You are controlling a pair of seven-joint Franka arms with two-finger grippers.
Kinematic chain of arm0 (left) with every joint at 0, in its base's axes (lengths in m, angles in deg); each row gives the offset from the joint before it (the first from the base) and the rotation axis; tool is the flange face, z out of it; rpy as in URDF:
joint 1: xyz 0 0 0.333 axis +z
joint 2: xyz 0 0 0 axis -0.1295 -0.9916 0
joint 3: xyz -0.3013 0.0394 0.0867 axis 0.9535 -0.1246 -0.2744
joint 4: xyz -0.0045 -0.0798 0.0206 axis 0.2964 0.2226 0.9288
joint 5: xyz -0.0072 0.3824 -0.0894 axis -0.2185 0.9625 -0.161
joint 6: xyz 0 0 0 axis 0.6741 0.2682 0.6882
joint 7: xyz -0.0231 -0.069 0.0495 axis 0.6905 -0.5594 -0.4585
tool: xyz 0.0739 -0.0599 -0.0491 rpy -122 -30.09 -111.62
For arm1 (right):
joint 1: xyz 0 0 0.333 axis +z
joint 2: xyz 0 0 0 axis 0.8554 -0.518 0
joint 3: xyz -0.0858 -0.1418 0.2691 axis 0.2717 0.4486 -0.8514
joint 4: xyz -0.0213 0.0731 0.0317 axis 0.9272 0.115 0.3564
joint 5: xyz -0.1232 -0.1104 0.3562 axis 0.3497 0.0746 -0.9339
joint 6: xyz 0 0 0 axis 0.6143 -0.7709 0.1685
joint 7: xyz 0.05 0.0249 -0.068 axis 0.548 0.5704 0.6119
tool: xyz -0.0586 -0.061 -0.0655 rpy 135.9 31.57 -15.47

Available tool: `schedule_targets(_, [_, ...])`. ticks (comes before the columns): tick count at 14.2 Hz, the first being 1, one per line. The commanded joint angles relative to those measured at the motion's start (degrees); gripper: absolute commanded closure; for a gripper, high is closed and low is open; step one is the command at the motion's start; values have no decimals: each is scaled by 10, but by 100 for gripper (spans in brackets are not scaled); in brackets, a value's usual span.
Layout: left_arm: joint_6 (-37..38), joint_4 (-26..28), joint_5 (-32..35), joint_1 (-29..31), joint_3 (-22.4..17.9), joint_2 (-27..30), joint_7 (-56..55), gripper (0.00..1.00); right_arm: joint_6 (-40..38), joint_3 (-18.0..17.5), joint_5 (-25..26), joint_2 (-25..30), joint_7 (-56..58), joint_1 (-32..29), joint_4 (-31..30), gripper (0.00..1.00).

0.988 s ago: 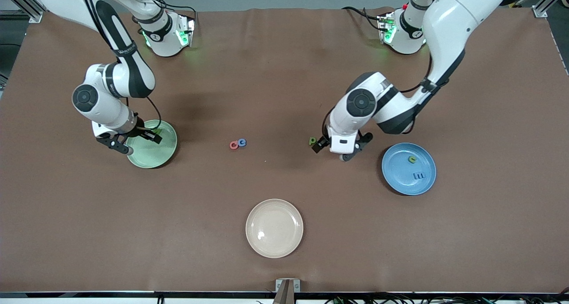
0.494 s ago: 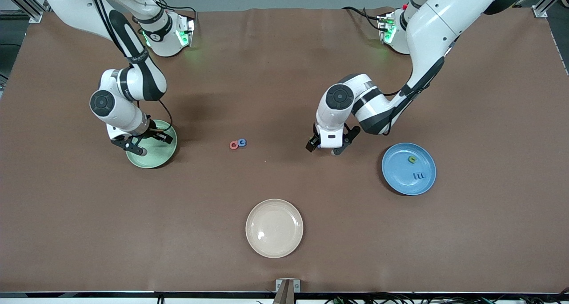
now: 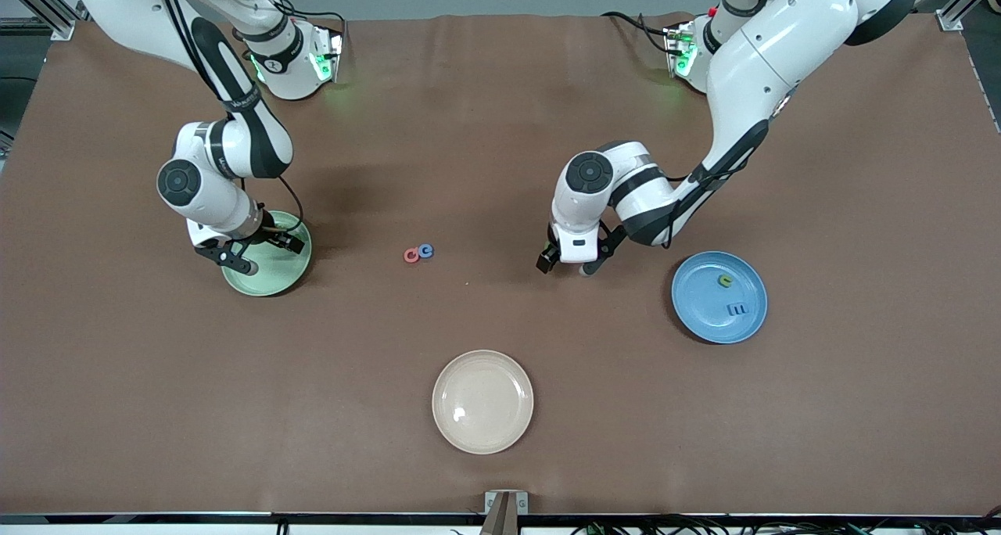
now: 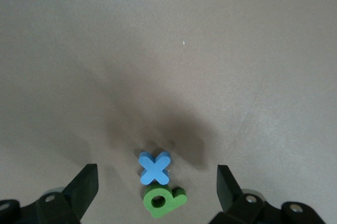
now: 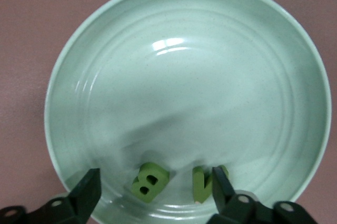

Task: Sort upper and lower case letters into plates
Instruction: 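Grasp the blue x with the left gripper while the right gripper reaches the Q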

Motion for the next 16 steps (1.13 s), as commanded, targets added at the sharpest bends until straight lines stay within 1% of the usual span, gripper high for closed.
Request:
schedule_targets(1, [-6, -7, 15, -11, -6, -8, -16, 12, -94, -1, -9, 33, -7, 3, 42, 0])
schedule_targets(2, [-6, -8, 15, -12, -6, -9, -15, 17, -110, -2, -9, 37, -21, 7, 54, 0])
schedule_targets(3, [-6, -9, 15, -18, -7, -9, -15, 21, -110, -2, -9, 39, -47, 26, 57, 0])
schedule_targets(4, [-6, -10, 14, -20, -14, -9, -15, 27, -107, -2, -9, 37, -83, 49, 59, 0])
schedule_targets(5, [-6, -11, 14, -25, -16, -9, -15, 36, -104, -1, -9, 34, -131, 80, 69, 0])
schedule_targets(7, [-6, -11, 14, -27, -16, -9, -14, 52, -94, -1, -9, 23, -209, 119, 90, 0])
schedule_targets(8, [-6, -11, 14, -27, -16, -9, -14, 59, -93, -1, -9, 9, -270, 138, 107, 0])
schedule_targets(9, [-6, -11, 15, -27, -16, -9, -13, 67, -83, -1, -8, -18, -326, 153, 124, 0])
schedule_targets(10, [-6, -12, 15, -27, -17, -9, -12, 75, -65, -1, -8, -33, -361, 165, 136, 0])
schedule_targets(11, [-6, -14, 15, -27, -17, -9, -11, 78, -45, -1, -8, -50, -397, 177, 148, 0])
schedule_targets(13, [-6, -14, 15, -24, -16, -7, -9, 82, -35, 0, -8, -77, -450, 198, 172, 0])
schedule_targets(15, [-5, -14, 15, -17, -16, -2, -9, 84, -33, 0, -4, -112, -506, 216, 205, 0])
schedule_targets(16, [-4, -14, 15, -15, -16, 2, -9, 84, -33, 0, -3, -125, -517, 221, 215, 0])
